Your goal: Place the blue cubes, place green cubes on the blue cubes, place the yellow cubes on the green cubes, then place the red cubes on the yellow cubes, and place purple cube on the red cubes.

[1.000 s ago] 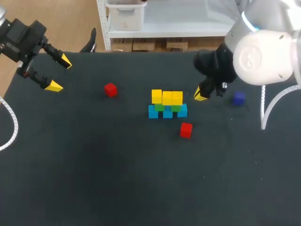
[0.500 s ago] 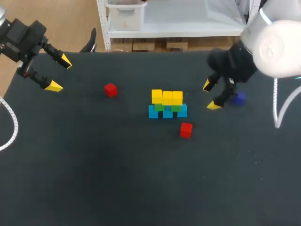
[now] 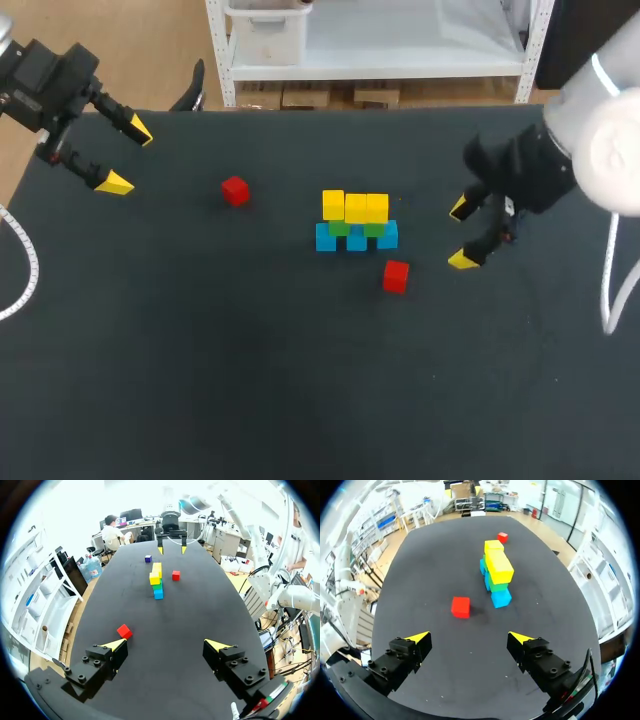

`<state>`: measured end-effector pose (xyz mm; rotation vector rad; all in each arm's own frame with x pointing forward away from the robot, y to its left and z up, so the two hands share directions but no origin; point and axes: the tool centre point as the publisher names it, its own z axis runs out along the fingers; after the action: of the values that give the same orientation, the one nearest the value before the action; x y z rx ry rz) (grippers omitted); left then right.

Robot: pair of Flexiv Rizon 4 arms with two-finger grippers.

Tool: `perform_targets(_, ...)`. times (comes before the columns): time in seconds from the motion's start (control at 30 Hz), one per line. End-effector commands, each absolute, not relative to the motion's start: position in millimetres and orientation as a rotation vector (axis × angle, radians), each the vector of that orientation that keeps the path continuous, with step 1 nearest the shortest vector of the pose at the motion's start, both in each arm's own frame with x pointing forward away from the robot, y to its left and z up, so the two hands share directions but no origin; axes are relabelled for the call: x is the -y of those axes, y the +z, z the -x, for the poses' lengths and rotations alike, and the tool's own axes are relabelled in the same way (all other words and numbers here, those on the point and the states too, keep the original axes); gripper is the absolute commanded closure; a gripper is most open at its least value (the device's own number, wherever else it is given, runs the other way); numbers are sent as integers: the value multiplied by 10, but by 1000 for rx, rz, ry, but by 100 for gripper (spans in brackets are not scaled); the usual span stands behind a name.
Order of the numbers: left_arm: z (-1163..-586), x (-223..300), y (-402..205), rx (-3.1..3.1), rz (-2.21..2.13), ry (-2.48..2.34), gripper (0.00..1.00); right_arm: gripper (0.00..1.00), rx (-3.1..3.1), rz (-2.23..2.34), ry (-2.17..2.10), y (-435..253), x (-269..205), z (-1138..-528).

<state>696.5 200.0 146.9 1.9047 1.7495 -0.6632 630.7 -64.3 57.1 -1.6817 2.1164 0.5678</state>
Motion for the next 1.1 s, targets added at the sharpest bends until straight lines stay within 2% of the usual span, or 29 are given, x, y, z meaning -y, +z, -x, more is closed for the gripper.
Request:
perform_targets(0.03,-6979,-2003,1466,-1747,-1908,-664,0,0,-2105,1627,526,551,584,-6166)
perform_targets(0.6,-6979,-2003,1466,-1747,-1908,-664,0,0,-2127,1595,523,293,191,-6000)
perform_targets(1.1,-6979,-2003,1466,-1747,-1908,-664,0,0,-2143,1589,509,12,26,-6186)
